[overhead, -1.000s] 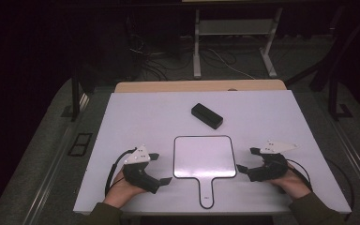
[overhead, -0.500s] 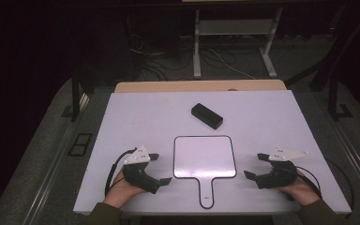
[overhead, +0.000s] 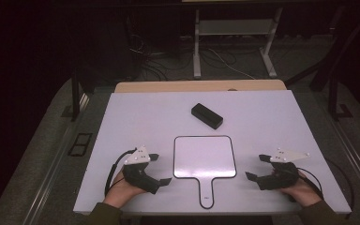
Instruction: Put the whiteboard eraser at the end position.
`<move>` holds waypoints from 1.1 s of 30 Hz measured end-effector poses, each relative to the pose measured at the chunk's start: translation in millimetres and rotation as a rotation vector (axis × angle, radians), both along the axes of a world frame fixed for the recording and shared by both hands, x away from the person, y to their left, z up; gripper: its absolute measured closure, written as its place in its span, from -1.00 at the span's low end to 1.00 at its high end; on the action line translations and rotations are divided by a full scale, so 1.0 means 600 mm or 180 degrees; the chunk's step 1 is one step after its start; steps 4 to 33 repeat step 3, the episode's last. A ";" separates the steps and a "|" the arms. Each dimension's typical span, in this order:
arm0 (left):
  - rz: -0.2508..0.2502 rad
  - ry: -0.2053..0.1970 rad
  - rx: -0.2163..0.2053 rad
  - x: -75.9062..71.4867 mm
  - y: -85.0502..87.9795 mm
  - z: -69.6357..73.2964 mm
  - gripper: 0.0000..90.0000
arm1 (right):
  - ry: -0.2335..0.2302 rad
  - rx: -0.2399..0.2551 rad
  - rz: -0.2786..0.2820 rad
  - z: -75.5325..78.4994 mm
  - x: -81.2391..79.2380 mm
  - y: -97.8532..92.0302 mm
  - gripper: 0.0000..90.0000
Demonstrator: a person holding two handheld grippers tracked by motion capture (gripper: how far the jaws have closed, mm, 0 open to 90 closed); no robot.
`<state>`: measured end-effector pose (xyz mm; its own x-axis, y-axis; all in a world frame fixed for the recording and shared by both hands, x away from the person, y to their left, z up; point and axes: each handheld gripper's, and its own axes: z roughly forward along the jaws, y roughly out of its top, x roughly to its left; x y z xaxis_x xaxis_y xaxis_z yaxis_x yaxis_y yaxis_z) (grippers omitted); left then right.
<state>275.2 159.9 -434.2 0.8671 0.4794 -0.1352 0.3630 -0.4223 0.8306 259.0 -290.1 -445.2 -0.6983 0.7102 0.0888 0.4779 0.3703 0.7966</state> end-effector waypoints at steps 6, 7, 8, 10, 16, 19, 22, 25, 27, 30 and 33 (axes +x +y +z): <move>-0.0002 0.0002 0.0007 0.000 0.000 0.000 -1.00 | -0.0005 0.0004 0.0000 0.000 0.000 0.000 -0.76; -0.0002 0.0002 0.0007 0.000 0.000 0.000 -1.00 | -0.0005 0.0004 0.0000 0.000 0.000 0.000 -0.76; -0.0002 0.0002 0.0007 0.000 0.000 0.000 -1.00 | -0.0005 0.0004 0.0000 0.000 0.000 0.000 -0.76; -0.0002 0.0002 0.0007 0.000 0.000 0.000 -1.00 | -0.0005 0.0004 0.0000 0.000 0.000 0.000 -0.76; -0.0002 0.0002 0.0007 0.000 0.000 0.000 -1.00 | -0.0005 0.0004 0.0000 0.000 0.000 0.000 -0.76; -0.0002 0.0002 0.0007 0.000 0.000 0.000 -1.00 | -0.0005 0.0004 0.0000 0.000 0.000 0.000 -0.76; -0.0002 0.0002 0.0007 0.000 0.000 0.000 -1.00 | -0.0005 0.0004 0.0000 0.000 0.000 0.000 -0.76; -0.0002 0.0002 0.0007 0.000 0.000 0.000 -1.00 | -0.0005 0.0004 0.0000 0.000 0.000 0.000 -0.76; -0.0002 0.0002 0.0007 0.000 0.000 0.000 -1.00 | -0.0005 0.0004 0.0000 0.000 0.000 0.000 -0.76; -0.0002 0.0002 0.0007 0.000 0.000 0.000 -1.00 | -0.0005 0.0004 0.0000 0.000 0.000 0.000 -0.76; -0.0002 0.0002 0.0007 0.000 0.000 0.000 -1.00 | -0.0005 0.0004 0.0000 0.000 0.000 0.000 -0.76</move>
